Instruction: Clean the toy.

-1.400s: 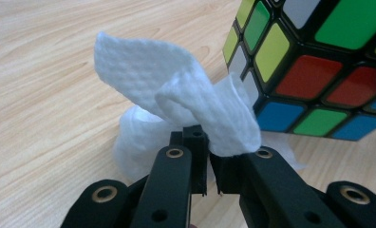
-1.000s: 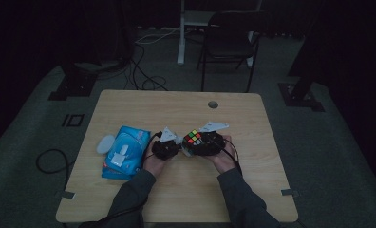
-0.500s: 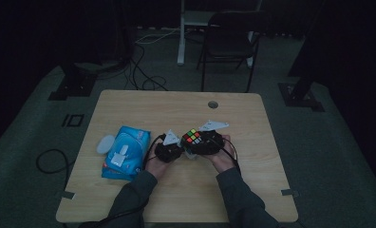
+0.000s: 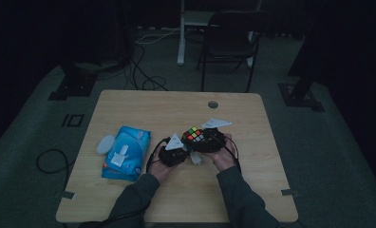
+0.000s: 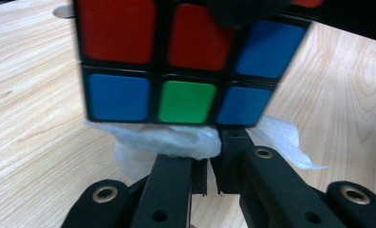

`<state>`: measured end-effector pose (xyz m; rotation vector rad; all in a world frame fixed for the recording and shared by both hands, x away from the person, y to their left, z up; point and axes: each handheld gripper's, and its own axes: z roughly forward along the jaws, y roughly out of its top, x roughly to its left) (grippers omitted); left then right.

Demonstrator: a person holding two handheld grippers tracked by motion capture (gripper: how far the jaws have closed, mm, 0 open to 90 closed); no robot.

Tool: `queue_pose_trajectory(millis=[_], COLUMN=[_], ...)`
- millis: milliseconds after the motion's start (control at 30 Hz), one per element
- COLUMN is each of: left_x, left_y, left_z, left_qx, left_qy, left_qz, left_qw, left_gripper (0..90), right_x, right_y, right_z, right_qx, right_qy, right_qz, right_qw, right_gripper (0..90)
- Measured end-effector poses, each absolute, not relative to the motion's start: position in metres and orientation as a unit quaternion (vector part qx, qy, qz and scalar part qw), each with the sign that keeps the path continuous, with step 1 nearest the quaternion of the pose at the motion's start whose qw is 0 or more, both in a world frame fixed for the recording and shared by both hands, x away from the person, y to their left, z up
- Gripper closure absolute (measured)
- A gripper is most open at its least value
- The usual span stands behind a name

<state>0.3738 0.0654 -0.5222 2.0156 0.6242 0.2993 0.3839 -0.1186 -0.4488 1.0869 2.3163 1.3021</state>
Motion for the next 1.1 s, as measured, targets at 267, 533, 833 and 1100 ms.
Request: queue_pose_trajectory(millis=[267,533,833,1100], left_x=[0.377,0.384,0.368,0.346], left_y=[0.072,0.08,0.066,0.053], left_z=[-0.522,-0.521,-0.522,-0.518], left_qx=[0.821,0.814,0.831,0.835], left_qy=[0.27,0.28,0.244,0.219], left_qz=[0.148,0.155,0.157,0.171], left_qw=[0.481,0.485,0.474,0.475], left_gripper=[86.0,85.9,85.5,85.6], right_x=[0.383,0.382,0.384,0.385], right_y=[-0.122,-0.119,-0.118,-0.124], right_z=[-0.45,-0.449,-0.45,-0.451], right_qx=[0.375,0.372,0.38,0.394], right_qy=[0.802,0.802,0.798,0.79], right_qz=[0.446,0.449,0.448,0.446], right_qw=[0.134,0.13,0.138,0.148], right_gripper=[34.3,34.3,34.3,34.3])
